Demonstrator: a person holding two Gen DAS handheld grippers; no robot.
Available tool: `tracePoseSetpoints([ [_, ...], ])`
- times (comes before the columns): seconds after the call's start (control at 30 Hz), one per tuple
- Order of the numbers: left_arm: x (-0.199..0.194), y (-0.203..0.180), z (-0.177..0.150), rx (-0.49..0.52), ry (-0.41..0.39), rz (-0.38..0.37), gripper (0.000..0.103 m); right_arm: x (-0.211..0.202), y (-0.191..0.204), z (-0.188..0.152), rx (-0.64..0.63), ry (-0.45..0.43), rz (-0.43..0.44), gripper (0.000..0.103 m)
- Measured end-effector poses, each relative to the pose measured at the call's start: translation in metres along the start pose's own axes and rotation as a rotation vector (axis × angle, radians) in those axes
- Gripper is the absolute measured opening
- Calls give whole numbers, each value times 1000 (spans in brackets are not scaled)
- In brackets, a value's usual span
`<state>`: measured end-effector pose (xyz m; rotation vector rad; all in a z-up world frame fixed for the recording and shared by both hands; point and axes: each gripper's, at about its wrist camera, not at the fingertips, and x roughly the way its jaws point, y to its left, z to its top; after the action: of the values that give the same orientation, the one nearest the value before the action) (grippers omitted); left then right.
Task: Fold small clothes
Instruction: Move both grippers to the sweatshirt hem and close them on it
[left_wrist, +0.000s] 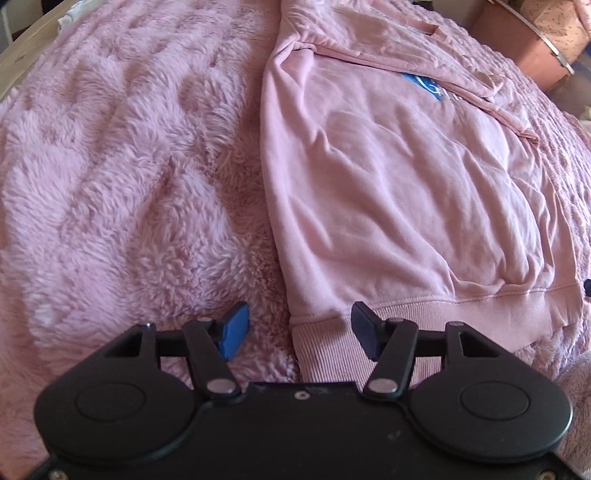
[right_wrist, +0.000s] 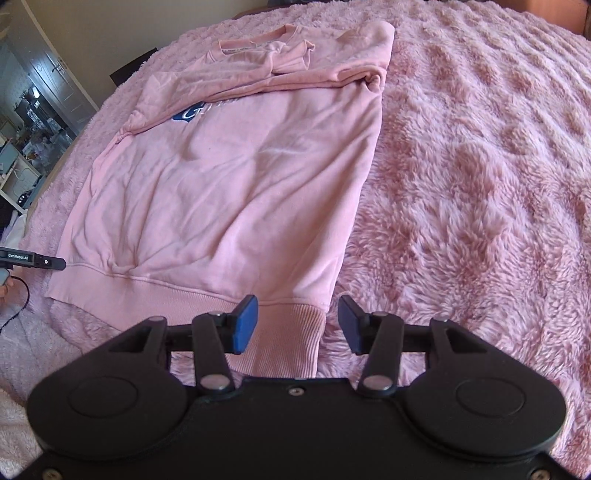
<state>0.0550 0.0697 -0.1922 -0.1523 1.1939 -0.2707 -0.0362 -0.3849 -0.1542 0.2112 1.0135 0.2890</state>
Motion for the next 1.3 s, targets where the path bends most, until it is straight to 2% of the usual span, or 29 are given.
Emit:
tracePoseSetpoints([
  [0.13, 5, -1, -2, 6, 26, -110, 62, 9, -9, 0, 22, 26, 44, 49],
  [0.23, 12, -5, -1, 22, 32, -105, 60, 15, -10, -2, 17, 44, 70, 48],
  [0.57, 24, 8, 9, -18, 68, -131, 59, 25, -20, -1, 35, 72, 100, 47],
  [0.67, 24, 7, 9, -3, 71, -131, 59, 27, -19, 2, 15, 82, 54, 47],
  [0.77, 26, 4, 9, -5, 69, -157, 57, 31, -22, 3, 49, 86, 109, 44],
  [0.8, 26, 2, 9, 4, 64, -164, 52, 33, -20, 3, 40, 83, 109, 41],
  [0.83, 24, -1, 10, 21, 57, -160, 39, 34, -16, 3, 28, 78, 111, 33],
  [0.9, 24, -2, 10, 42, 52, -131, 20, 35, -9, 5, 0, 85, 136, 22],
  [0.93, 24, 1, 10, 31, 53, -143, 18, 35, -6, 5, -9, 86, 138, 15],
  [1.07, 17, 11, 10, -9, 41, -192, 11, 32, -3, 7, -16, 75, 148, 13],
  [1.2, 7, 9, 10, -11, 26, -197, 9, 28, -3, 8, -8, 61, 150, 12],
  [1.3, -5, 13, 14, -51, -6, -270, 8, 21, -2, 10, 3, 31, 168, 12],
])
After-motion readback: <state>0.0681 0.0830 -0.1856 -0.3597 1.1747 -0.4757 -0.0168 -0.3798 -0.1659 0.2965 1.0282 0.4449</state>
